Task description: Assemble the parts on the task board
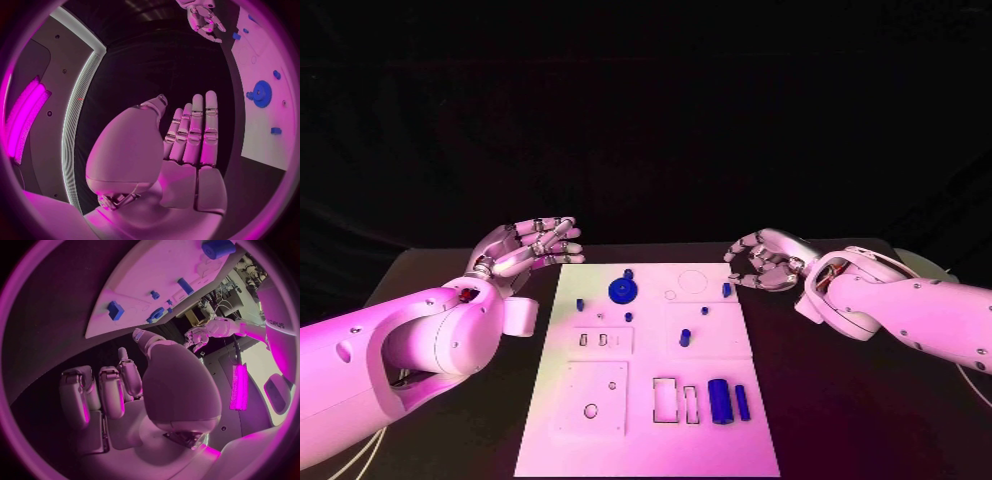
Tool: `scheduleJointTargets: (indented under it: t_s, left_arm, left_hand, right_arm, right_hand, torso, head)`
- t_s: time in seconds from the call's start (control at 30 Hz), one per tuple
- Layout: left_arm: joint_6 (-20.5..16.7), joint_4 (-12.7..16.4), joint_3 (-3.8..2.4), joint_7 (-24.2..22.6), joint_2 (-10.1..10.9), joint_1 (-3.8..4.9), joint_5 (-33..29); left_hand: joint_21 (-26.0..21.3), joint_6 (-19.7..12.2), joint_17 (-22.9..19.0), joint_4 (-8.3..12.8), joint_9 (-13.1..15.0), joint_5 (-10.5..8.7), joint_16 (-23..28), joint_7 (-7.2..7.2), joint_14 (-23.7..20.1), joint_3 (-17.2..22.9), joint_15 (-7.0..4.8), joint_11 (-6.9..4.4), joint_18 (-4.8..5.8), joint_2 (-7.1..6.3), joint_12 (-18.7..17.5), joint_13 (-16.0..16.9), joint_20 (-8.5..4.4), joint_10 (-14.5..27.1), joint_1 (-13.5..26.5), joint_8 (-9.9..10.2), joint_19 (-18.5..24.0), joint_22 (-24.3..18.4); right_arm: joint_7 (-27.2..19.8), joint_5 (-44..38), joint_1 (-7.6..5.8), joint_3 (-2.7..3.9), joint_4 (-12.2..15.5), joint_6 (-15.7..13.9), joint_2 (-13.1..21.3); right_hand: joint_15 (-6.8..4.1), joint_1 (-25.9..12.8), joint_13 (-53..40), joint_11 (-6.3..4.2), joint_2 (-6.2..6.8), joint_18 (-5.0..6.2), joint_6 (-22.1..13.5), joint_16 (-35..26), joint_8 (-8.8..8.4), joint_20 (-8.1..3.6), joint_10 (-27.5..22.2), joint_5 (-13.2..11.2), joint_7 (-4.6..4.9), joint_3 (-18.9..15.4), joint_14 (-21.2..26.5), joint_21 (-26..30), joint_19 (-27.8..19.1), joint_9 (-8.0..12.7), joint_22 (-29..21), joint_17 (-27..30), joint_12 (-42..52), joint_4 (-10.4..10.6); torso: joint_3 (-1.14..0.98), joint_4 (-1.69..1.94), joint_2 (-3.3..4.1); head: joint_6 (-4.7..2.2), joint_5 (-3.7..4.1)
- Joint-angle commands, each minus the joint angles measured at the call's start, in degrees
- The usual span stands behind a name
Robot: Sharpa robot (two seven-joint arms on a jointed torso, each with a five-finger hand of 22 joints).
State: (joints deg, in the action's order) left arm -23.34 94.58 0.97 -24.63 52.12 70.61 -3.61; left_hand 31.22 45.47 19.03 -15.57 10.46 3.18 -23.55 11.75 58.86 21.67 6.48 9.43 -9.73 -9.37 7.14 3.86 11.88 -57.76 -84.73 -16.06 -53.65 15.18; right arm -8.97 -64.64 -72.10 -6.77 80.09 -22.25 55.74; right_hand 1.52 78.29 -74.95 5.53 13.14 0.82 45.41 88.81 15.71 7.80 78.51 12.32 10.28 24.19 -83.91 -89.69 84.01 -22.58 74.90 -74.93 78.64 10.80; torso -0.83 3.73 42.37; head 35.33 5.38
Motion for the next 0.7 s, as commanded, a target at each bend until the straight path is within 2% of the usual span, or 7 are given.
scheduleJointTargets:
  t_s: [0.03,0.1,0.27,0.7]
  left_arm:
    - [1.4,0.0,-0.02,-0.2,-0.1,0.06,0.3]
    - [1.4,0.0,-0.02,-0.2,-0.1,0.06,0.3]
    - [1.4,0.0,-0.02,-0.2,0.0,0.05,0.3]
    - [1.4,0.0,-0.02,-0.2,0.0,0.05,0.3]
  left_hand:
    - [0.2,-0.3,0.1,0.0,-0.1,-0.20,0.0,1.03,-0.4,0.4,-0.14,0.21,-0.60,-0.05,-0.3,-0.1,-0.12,0.0,-0.5,0.3,0.2,0.1]
    - [0.2,-0.3,0.1,0.0,-0.1,-0.20,0.0,1.03,-0.4,0.4,-0.14,0.21,-0.60,-0.05,-0.3,-0.1,-0.12,0.0,-0.5,0.3,0.2,0.1]
    - [0.2,-0.3,0.1,0.0,-0.1,-0.20,0.0,1.03,-0.4,0.4,-0.14,0.21,-0.60,-0.05,-0.3,-0.1,-0.12,0.0,-0.5,0.3,0.2,0.1]
    - [0.2,-0.3,0.1,0.0,-0.1,-0.20,0.0,1.03,-0.4,0.4,-0.14,0.21,-0.60,-0.05,-0.3,-0.1,-0.12,0.0,-0.5,0.3,0.2,0.1]
  right_arm:
    - [-1.5,1.1,0.64,-0.02,-0.4,2.3,0.0]
    - [-1.4,1.0,1.02,-0.03,-0.5,2.5,0.0]
    - [-0.9,0.9,1.85,-0.03,-1.0,3.0,0.0]
    - [0.8,-0.3,2.83,-0.04,-2.7,2.9,-1.7]
  right_hand:
    - [-0.10,0.4,-1.4,0.06,0.03,-0.64,-0.3,0.2,-0.48,-0.27,-0.5,0.5,0.23,0.0,-5.3,0.2,5.5,0.1,14.6,-11.8,-0.3,-0.3]
    - [-0.08,0.3,-1.4,0.09,0.07,-0.65,-0.3,0.2,-0.56,-0.25,-0.6,0.6,0.26,-0.1,-5.3,0.1,5.5,0.1,14.6,-11.8,-0.4,-0.3]
    - [0.04,-0.1,-1.2,0.23,0.36,-0.63,-0.7,0.2,-0.93,-0.16,-0.9,0.9,0.38,-0.6,-5.3,0.2,5.4,0.3,14.5,-11.9,-0.6,0.0]
    - [0.15,-0.7,-1.1,0.34,0.54,-0.63,-1.1,0.3,-1.28,-0.04,-1.0,1.1,0.49,-1.2,-5.3,0.2,5.5,0.4,14.5,-11.9,-0.6,0.3]
  torso:
    - [0.02,-0.02,-0.05]
    - [0.17,0.02,-0.07]
    - [0.21,-0.01,-0.11]
    - [0.18,0.06,-0.10]
  head:
    - [0.20,-0.05]
    - [0.32,-0.05]
    - [0.52,-0.16]
    - [0.83,-0.18]
